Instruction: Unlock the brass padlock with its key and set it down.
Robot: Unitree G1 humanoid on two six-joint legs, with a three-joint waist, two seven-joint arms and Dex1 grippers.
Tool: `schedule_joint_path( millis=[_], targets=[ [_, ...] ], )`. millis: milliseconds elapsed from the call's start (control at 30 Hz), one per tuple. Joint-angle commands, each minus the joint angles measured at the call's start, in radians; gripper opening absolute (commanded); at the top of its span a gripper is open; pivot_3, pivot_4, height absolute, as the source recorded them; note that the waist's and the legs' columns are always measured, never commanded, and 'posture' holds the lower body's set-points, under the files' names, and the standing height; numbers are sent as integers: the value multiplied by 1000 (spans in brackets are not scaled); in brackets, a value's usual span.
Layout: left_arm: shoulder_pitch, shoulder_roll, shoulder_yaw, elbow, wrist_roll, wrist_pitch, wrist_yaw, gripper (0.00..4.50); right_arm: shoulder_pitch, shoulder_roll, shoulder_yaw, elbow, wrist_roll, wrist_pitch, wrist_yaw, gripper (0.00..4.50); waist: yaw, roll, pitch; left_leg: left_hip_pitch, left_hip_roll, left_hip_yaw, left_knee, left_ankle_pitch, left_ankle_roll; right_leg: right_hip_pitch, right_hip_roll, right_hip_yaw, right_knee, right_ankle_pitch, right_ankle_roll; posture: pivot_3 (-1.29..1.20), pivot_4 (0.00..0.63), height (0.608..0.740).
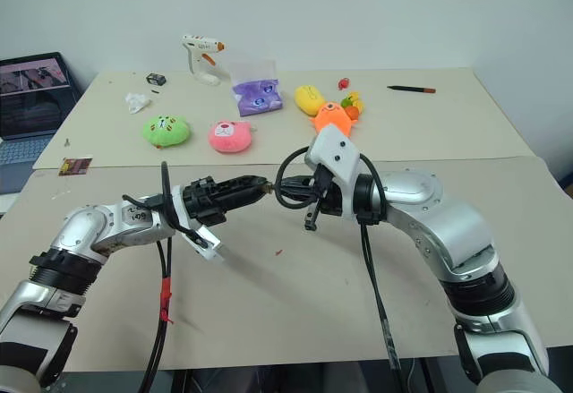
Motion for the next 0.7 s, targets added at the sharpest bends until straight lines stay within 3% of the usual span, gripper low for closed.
schedule_joint_path(
  millis=[33,133,700],
  targets=[
    [-46,-16,28,-17,-61,3,14,820,27,-8,35,-47,-6,-38,80,1494,1,0,0,0,0,0,0,0,0,0,0,0,0,0,0,0,150,740],
    [-40,-17,25,-11,-63,-2,13,820,36,-14,18,-44,-24,-46,87,2471,2,0,0,-1,0,0,0,0,0,0,0,0,0,0,0,0,150,740],
    [-19,-16,15,9,-106,-17,-13,820,85,-55,-79,77,-98,-91,78,2471,2,0,0,0,0,0,0,0,0,0,0,1,0,0,0,0,150,740]
  ],
)
